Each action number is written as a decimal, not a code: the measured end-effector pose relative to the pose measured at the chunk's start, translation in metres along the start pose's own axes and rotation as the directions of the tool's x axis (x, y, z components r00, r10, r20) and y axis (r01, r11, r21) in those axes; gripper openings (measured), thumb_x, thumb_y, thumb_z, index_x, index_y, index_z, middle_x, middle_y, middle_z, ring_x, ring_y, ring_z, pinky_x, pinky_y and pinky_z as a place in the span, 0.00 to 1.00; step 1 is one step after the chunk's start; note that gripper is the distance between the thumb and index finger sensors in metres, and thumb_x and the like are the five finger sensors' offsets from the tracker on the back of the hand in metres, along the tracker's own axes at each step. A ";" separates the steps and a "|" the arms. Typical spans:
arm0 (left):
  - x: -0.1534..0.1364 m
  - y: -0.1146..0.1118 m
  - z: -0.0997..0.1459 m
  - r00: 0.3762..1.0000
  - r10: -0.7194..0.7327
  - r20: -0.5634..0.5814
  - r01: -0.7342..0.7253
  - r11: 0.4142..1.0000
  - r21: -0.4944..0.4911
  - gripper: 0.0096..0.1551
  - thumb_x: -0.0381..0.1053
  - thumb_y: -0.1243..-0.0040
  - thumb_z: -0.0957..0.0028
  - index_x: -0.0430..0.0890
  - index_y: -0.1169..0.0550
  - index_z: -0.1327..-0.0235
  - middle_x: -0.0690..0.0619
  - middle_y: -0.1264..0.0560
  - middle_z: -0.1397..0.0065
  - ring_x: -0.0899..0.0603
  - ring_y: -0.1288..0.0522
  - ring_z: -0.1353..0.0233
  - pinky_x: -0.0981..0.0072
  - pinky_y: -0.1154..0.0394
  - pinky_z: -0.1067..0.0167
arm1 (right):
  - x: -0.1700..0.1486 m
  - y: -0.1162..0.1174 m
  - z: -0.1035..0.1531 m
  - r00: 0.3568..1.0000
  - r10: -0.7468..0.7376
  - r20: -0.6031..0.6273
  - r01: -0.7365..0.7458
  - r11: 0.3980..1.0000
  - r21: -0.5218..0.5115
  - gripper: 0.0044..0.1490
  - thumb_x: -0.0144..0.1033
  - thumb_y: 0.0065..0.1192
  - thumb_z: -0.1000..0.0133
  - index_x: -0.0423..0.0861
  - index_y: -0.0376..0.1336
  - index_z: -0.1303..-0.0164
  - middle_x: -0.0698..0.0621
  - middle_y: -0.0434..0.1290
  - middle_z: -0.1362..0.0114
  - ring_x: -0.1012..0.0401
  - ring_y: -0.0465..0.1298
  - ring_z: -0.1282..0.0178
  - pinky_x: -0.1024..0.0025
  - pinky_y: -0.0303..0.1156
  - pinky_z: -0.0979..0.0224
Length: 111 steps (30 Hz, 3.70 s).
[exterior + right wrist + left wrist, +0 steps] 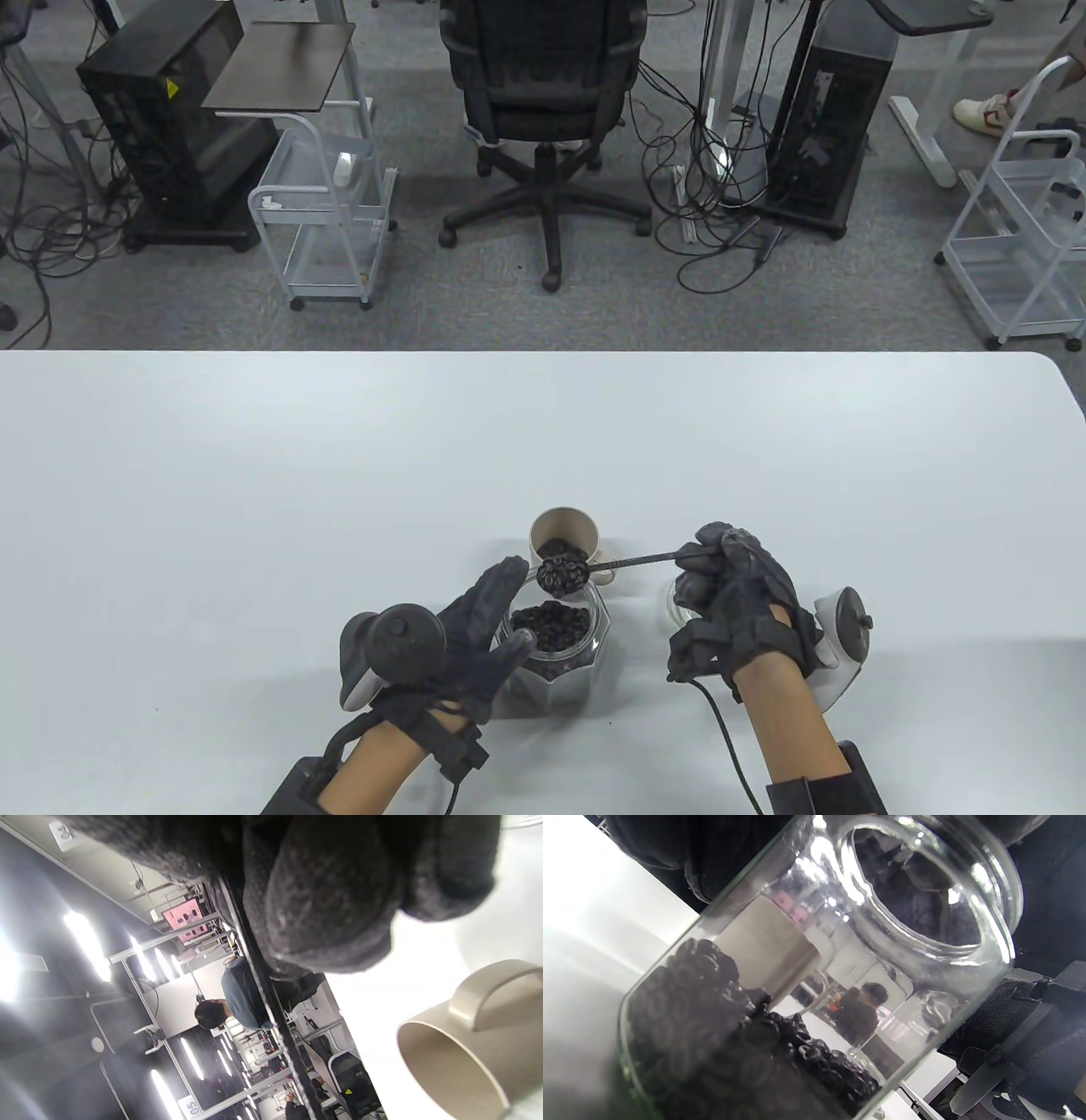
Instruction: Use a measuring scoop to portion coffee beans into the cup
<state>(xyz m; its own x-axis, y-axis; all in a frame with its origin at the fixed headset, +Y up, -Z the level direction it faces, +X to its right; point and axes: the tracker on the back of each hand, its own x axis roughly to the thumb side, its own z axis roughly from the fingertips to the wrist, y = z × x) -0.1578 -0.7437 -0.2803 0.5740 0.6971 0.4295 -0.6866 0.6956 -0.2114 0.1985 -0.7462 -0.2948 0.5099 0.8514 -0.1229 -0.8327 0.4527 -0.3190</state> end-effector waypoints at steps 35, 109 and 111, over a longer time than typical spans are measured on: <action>0.001 0.001 0.000 1.000 -0.004 -0.003 0.004 1.000 -0.006 0.52 0.77 0.58 0.50 0.51 0.47 0.17 0.35 0.40 0.17 0.24 0.30 0.25 0.29 0.36 0.34 | 0.005 0.029 0.001 0.764 0.491 0.419 -0.549 0.836 0.020 0.27 0.35 0.59 0.42 0.40 0.64 0.33 0.32 0.73 0.37 0.40 0.83 0.49 0.42 0.73 0.43; 0.001 0.002 0.000 1.000 -0.002 -0.006 0.002 1.000 -0.017 0.52 0.77 0.58 0.50 0.52 0.47 0.17 0.35 0.40 0.17 0.24 0.30 0.25 0.29 0.36 0.34 | 0.031 0.103 0.086 0.066 0.329 0.942 -0.813 0.565 -0.141 0.25 0.38 0.61 0.44 0.41 0.69 0.40 0.35 0.78 0.46 0.43 0.83 0.59 0.43 0.74 0.48; 0.001 0.002 0.000 1.000 0.000 -0.007 0.000 1.000 -0.016 0.52 0.77 0.58 0.50 0.52 0.47 0.17 0.35 0.40 0.17 0.24 0.30 0.25 0.29 0.36 0.34 | 0.027 0.104 0.085 0.066 0.330 0.942 -0.828 0.545 -0.133 0.25 0.38 0.61 0.44 0.41 0.69 0.40 0.34 0.78 0.46 0.43 0.83 0.59 0.43 0.74 0.48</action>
<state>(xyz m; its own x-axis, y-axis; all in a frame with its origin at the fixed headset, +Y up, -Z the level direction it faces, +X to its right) -0.1584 -0.7413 -0.2801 0.5767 0.6985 0.4237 -0.6798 0.6979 -0.2253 0.1070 -0.6537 -0.2515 -0.4442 0.4555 0.7715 -0.8474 -0.4932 -0.1967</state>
